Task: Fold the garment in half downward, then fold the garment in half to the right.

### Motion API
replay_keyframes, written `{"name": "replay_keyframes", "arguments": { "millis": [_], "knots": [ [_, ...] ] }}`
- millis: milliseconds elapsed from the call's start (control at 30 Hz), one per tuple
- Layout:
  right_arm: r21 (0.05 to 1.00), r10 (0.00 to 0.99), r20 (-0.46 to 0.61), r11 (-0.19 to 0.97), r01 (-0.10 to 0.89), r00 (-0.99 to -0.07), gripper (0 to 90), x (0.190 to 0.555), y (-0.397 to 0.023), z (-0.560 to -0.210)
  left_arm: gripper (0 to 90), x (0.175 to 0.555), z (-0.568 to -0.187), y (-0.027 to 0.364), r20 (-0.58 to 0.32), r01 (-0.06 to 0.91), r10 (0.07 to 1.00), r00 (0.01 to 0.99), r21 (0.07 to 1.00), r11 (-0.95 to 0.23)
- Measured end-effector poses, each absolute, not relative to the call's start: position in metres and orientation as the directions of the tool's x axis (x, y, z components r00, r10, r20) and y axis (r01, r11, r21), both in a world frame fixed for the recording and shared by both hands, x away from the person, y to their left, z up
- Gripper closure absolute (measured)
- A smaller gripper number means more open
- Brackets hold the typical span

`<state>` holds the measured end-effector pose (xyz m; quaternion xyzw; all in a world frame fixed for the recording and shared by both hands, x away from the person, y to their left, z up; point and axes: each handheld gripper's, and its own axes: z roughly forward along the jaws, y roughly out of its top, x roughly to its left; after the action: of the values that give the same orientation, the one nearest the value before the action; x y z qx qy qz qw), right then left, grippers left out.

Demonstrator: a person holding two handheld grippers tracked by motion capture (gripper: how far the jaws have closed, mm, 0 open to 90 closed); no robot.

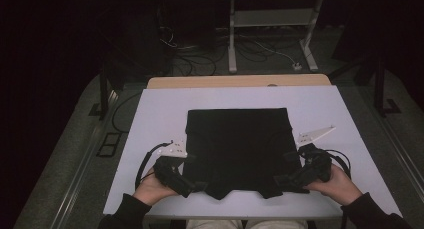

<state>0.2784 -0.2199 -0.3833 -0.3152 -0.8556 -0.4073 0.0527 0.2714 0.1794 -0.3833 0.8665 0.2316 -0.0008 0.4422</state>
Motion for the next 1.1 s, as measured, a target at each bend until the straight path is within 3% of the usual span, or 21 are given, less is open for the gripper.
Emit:
{"name": "replay_keyframes", "arguments": {
  "millis": [367,1100],
  "knots": [
    [0.698,0.532,0.281,0.457,0.551,-0.799,0.0,0.294,-0.206,-0.375,0.0,0.274,-0.385,0.204,-0.175,0.424,0.534,0.827,0.819,-0.387],
    [0.722,0.54,0.239,0.457,0.519,-0.807,0.0,0.345,-0.167,-0.363,0.0,0.274,-0.389,0.235,-0.159,0.454,0.628,0.761,0.823,-0.341]
  ]
}}
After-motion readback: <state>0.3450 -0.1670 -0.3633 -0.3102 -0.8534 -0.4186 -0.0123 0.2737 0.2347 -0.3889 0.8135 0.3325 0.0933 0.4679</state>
